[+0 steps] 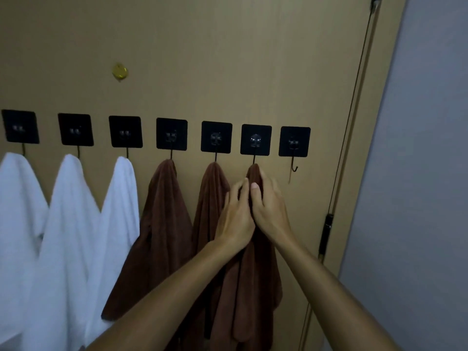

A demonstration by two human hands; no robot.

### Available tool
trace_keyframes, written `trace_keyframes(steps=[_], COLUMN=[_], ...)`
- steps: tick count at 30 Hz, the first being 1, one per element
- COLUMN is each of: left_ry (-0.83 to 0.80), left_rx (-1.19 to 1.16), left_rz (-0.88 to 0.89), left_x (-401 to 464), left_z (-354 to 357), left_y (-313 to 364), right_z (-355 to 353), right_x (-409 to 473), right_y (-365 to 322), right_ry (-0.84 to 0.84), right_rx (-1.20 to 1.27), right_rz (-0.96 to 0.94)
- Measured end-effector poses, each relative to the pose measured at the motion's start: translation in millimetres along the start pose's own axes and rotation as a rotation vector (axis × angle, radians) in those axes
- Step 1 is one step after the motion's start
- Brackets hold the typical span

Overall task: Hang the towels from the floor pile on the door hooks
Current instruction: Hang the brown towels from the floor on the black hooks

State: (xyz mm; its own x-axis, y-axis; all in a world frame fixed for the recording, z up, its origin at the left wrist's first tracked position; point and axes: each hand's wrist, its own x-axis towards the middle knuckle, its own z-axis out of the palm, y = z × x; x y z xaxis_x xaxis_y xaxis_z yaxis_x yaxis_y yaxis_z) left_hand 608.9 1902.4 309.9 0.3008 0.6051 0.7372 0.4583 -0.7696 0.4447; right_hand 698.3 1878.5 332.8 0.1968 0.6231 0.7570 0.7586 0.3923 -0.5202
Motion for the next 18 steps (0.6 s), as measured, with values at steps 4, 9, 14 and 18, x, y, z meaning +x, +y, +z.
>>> trace_keyframes(steps=[4,9,14,18], left_ry=[-0.055,-0.205,-0.339,-0.428], left_rx=[-0.062,-0.065,-0.009,0.041], left_rz=[-0.09,-0.192,-0.233,-0.299], left_x=[-43.0,-95.2,-130.5,-159.0], left_z=[22.9,50.2,64.3,68.0], left_y=[-7.0,-27.5,-42.4,-37.9], right_z=[13.6,34.5,43.9,46.7], right_x=[-22.8,-70.9,-124.6,-154.7], right_y=[15.5,44.8,59.6,57.5], right_ry=[-0.02,-0.08,-0.154,-0.199], right_rx=[0.044,0.074,0.197,0.274], right_rz=[-0.005,0.103,0.256,0.35])
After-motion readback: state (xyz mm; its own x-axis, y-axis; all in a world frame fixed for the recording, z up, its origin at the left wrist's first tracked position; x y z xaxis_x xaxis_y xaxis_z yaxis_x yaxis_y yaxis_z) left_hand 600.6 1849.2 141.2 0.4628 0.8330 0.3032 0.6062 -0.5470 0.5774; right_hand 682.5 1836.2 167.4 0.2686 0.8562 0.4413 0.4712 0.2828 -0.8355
